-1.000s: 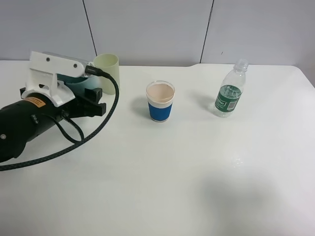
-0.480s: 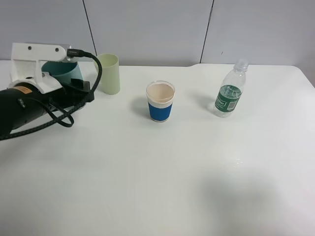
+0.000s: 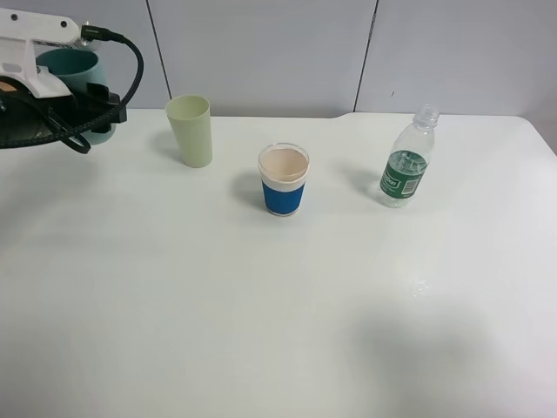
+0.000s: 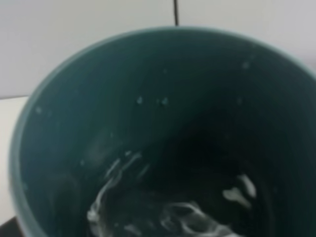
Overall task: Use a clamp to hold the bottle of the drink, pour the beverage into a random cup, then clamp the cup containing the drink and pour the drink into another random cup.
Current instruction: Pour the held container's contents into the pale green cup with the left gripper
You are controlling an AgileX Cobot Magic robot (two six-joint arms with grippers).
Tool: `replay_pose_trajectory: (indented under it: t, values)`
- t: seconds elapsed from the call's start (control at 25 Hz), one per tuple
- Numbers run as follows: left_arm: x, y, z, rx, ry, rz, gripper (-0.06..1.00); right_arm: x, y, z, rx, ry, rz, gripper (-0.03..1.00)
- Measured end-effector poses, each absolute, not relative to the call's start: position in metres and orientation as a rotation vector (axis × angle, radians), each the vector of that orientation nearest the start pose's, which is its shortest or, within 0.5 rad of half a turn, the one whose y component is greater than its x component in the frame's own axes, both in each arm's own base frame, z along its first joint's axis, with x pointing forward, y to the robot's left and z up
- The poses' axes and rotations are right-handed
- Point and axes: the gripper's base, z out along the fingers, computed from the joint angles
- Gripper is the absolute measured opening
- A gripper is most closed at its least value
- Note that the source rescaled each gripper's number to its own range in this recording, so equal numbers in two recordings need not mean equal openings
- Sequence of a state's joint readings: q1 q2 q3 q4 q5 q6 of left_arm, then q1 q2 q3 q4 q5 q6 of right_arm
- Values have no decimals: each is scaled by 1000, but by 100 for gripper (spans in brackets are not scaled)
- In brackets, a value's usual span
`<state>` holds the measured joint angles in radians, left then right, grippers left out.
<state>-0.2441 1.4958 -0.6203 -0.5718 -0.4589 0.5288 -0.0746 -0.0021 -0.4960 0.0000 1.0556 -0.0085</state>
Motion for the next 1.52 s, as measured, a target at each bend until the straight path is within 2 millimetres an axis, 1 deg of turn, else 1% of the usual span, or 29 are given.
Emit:
replay_pose_trajectory:
  t: [0.2, 0.48, 0.76, 1.12, 1.32, 1.52]
  values:
    - [307, -42, 206, 187, 1998, 179, 1, -5, 0, 277, 68, 2040, -52, 88]
    - [338, -50, 202, 417, 2035, 291, 1, -5, 0, 277, 68, 2040, -52, 88]
    - [364, -55, 204, 542, 2003, 370, 1, -5, 0, 277, 68, 2040, -52, 88]
    - [387, -59, 201, 659, 1976, 469, 1, -5, 0, 277, 68, 2040, -52, 88]
    - [397, -69, 200, 750, 1930, 551, 1, -5, 0, 277, 68, 2040, -52, 88]
    - [404, -80, 192, 849, 1892, 637, 1, -5, 0, 277, 68, 2040, -52, 88]
